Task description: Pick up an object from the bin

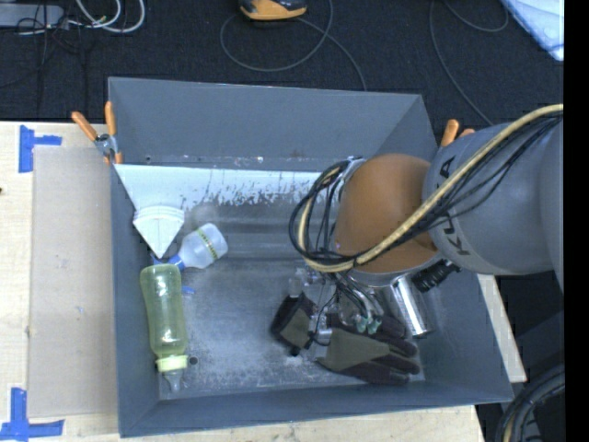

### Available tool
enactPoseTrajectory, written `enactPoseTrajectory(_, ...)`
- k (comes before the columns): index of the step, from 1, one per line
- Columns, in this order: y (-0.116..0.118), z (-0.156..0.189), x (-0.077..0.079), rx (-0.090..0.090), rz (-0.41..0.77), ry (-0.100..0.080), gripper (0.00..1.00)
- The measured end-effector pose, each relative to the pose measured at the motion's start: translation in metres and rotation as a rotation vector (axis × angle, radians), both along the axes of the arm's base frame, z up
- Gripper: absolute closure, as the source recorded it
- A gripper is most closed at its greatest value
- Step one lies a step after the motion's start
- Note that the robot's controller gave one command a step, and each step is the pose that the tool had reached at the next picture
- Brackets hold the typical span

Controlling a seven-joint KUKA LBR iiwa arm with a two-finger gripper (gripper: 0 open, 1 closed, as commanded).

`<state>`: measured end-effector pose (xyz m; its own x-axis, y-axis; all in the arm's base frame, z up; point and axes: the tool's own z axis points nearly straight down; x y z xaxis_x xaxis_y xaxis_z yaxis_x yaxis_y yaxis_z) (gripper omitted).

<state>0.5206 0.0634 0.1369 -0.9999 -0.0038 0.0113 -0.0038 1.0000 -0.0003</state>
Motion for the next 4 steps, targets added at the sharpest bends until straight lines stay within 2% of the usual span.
enactPoseTrajectory(1,0.0,0.004,0.002,0.001,-0.002,-0.008,0.0)
enactPoseTrajectory(2,0.004,-0.009,0.003,0.001,0.137,-0.009,0.0)
enactPoseTrajectory(3,0.016,-0.066,0.019,-0.001,-0.095,-0.004,1.0)
enactPoseTrajectory(4,0.016,-0.066,0.019,0.0,-0.095,-0.004,1.0)
